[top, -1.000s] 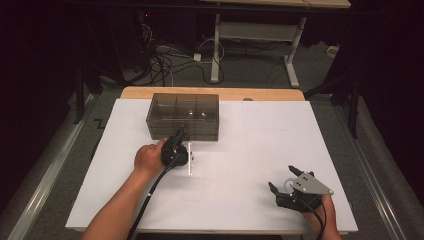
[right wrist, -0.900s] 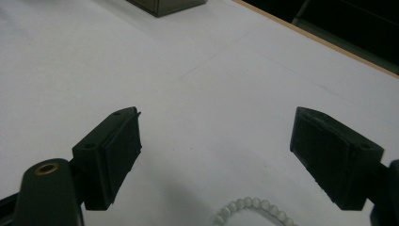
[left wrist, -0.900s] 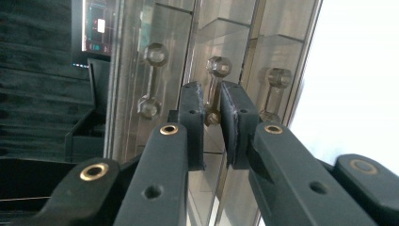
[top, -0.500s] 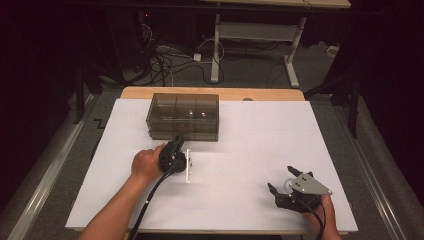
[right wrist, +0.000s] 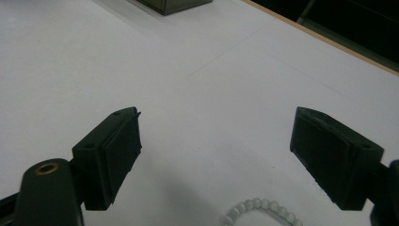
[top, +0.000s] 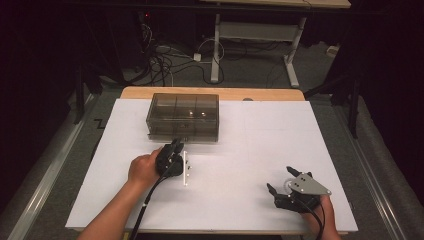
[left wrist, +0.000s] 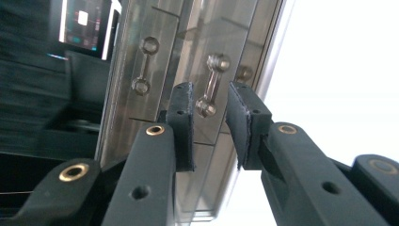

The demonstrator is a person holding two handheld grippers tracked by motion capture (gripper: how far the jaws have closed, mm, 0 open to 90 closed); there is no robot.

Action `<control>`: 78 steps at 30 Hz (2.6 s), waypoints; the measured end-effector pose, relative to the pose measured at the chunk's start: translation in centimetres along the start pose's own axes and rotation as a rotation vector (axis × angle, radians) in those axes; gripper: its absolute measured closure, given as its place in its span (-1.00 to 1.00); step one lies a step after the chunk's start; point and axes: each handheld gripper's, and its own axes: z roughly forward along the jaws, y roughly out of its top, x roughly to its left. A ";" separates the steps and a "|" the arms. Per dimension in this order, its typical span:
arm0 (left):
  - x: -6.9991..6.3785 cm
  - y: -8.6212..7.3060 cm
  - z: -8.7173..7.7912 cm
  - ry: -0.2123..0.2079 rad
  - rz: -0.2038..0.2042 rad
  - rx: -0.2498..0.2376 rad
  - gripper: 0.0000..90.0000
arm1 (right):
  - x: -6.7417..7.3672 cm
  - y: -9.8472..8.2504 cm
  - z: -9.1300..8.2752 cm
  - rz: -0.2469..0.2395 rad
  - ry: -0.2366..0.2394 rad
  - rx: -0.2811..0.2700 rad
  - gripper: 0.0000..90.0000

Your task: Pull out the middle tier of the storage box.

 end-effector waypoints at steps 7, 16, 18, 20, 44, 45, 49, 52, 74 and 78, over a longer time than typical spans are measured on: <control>3.9 -0.9 -1.7 -0.133 -0.299 -0.081 0.59 | -0.1 0.0 0.0 0.006 0.000 -0.002 -0.61; 9.0 -3.3 0.5 -0.354 -0.608 -0.025 0.93 | -0.2 0.0 -0.1 0.006 0.000 -0.005 -0.61; 9.4 -3.6 1.3 -0.385 -0.640 -0.004 0.95 | -0.2 0.0 -0.1 0.006 -0.001 -0.006 -0.61; 9.5 -3.7 2.1 -0.401 -0.642 0.029 0.95 | -0.2 -0.1 -0.1 0.007 -0.001 -0.005 -0.61; 8.7 -7.5 3.6 -0.520 -0.771 0.120 0.90 | -0.3 -0.1 -0.2 0.002 -0.002 -0.004 -0.61; 8.7 -7.6 3.5 -0.522 -0.770 0.117 0.94 | -0.3 -0.1 -0.2 0.003 -0.003 -0.003 -0.61; 8.5 -8.0 3.0 -0.521 -0.762 0.114 0.94 | -0.2 0.0 -0.2 -0.005 0.001 0.000 -0.61; 8.2 -8.0 2.6 -0.517 -0.764 0.110 0.93 | -0.1 0.0 -0.1 -0.005 0.001 0.000 -0.61; 7.6 -7.7 1.7 -0.506 -0.734 0.095 0.94 | 0.0 0.0 -0.1 -0.002 0.000 0.005 -0.61; 7.7 -7.9 1.8 -0.500 -0.738 0.091 0.94 | 0.0 0.0 0.0 -0.005 0.003 0.008 -0.61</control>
